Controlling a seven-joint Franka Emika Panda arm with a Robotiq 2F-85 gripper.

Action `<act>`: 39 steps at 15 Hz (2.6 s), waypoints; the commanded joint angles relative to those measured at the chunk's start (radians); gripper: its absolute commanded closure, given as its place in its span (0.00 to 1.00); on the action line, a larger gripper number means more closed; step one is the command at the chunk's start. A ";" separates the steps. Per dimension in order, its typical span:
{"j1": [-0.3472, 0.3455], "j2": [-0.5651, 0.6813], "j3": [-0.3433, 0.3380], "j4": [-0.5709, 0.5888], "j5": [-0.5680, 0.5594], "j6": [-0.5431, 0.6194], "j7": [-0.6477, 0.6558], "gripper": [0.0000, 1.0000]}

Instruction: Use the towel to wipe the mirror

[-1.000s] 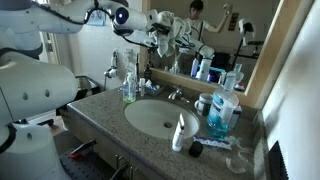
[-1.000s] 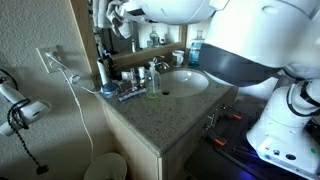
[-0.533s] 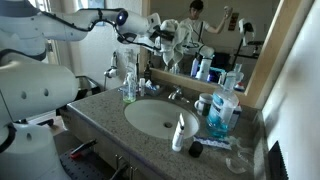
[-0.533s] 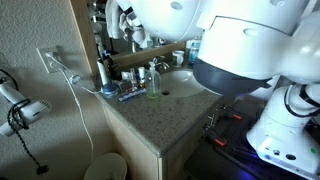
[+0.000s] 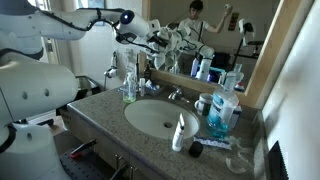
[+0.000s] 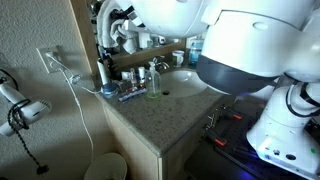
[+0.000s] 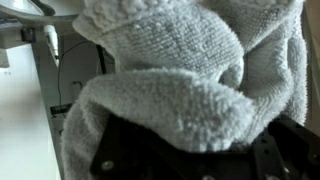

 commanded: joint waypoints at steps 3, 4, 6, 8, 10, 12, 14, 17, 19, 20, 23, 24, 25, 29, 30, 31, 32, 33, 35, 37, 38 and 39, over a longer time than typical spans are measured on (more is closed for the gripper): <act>0.031 -0.005 -0.083 -0.038 0.105 -0.099 0.000 0.95; 0.034 -0.007 -0.093 -0.044 0.117 -0.102 0.001 0.95; 0.044 -0.003 -0.115 -0.058 0.122 -0.118 0.000 0.95; 0.058 0.015 -0.140 -0.079 0.094 -0.148 0.007 0.96; 0.075 0.034 -0.175 -0.107 0.070 -0.197 0.003 0.95; 0.093 0.051 -0.216 -0.142 0.038 -0.245 0.000 0.96; 0.110 0.074 -0.260 -0.177 -0.009 -0.292 0.001 0.96; 0.140 0.113 -0.335 -0.236 -0.094 -0.350 -0.009 0.95; 0.164 0.145 -0.389 -0.276 -0.171 -0.378 -0.013 0.96; 0.178 0.164 -0.415 -0.294 -0.210 -0.390 -0.014 0.96; 0.223 0.230 -0.496 -0.344 -0.357 -0.413 -0.011 0.96; 0.240 0.252 -0.519 -0.360 -0.411 -0.411 -0.006 0.96; 0.258 0.279 -0.543 -0.370 -0.466 -0.407 -0.003 0.96; 0.358 0.404 -0.635 -0.408 -0.747 -0.388 0.032 0.96; 0.388 0.438 -0.658 -0.414 -0.835 -0.387 0.049 0.96; 0.421 0.469 -0.679 -0.419 -0.922 -0.377 0.077 0.96; 0.459 0.502 -0.704 -0.422 -1.010 -0.368 0.107 0.96; 0.496 0.535 -0.732 -0.424 -1.102 -0.368 0.143 0.96; 0.571 0.597 -0.792 -0.423 -1.280 -0.388 0.216 0.96; 0.655 0.647 -0.855 -0.419 -1.459 -0.406 0.295 0.96; 0.714 0.675 -0.898 -0.418 -1.551 -0.415 0.336 0.96; 0.778 0.701 -0.944 -0.422 -1.642 -0.416 0.374 0.96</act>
